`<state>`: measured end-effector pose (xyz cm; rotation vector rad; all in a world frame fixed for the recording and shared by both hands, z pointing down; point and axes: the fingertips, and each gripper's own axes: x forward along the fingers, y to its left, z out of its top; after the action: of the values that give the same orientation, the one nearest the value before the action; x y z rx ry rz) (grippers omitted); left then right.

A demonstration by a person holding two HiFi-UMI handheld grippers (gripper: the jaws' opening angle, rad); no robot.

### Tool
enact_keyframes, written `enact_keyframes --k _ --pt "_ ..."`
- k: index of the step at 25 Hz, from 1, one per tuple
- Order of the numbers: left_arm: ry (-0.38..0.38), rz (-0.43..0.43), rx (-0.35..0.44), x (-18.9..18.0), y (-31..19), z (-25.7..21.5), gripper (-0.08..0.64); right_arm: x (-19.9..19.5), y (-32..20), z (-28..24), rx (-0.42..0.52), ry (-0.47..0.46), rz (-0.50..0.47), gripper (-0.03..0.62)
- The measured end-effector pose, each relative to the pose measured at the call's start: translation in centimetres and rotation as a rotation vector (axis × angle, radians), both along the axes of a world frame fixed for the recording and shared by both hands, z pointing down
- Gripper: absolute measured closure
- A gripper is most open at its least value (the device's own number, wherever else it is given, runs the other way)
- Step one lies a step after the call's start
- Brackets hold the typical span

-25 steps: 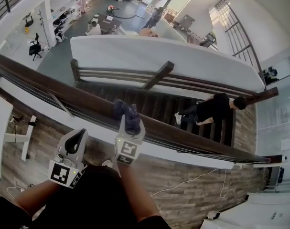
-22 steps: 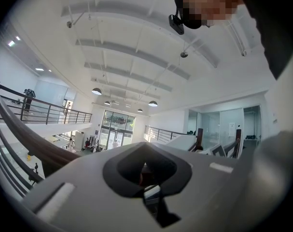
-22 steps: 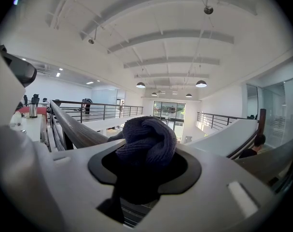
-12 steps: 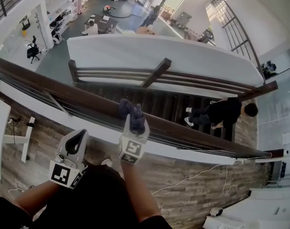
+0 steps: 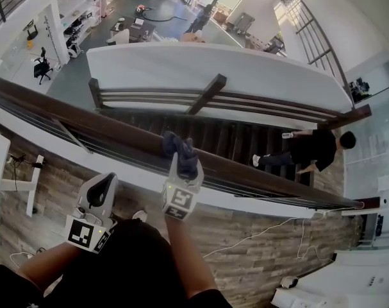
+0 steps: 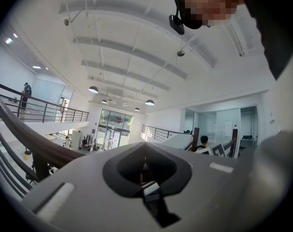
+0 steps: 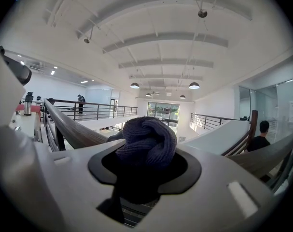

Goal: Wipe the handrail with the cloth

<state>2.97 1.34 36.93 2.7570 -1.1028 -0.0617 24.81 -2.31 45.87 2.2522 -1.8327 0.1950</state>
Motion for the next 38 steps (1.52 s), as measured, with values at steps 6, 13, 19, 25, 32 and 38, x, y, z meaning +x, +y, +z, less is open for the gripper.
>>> enact_keyframes --k 6,13,19,25,32,38 --pt "0.006 -0.004 -0.005 1.0 0.7 0.2 0.560 1.3 0.7 0.0 -0.002 0.000 0.005 0.414" --pt "0.001 -0.007 0.001 1.8 1.4 0.1 0.560 2.8 1.5 -0.1 0.003 -0.007 0.020 0.414" --pt "-0.004 -0.007 0.005 2.3 2.0 0.3 0.560 3.8 1.9 0.1 0.017 -0.010 0.033 0.414" --pt "-0.013 -0.008 -0.002 2.5 2.9 0.5 0.560 3.7 1.9 -0.3 0.029 0.017 0.012 0.414" --pt "-0.033 -0.099 0.000 -1.0 2.5 0.0 0.560 -0.5 1.7 -0.8 0.081 0.037 -0.086 0.414" --pt "-0.041 -0.176 -0.021 -4.4 2.0 0.1 0.560 -9.2 0.0 0.2 0.082 -0.005 -0.269 0.416"
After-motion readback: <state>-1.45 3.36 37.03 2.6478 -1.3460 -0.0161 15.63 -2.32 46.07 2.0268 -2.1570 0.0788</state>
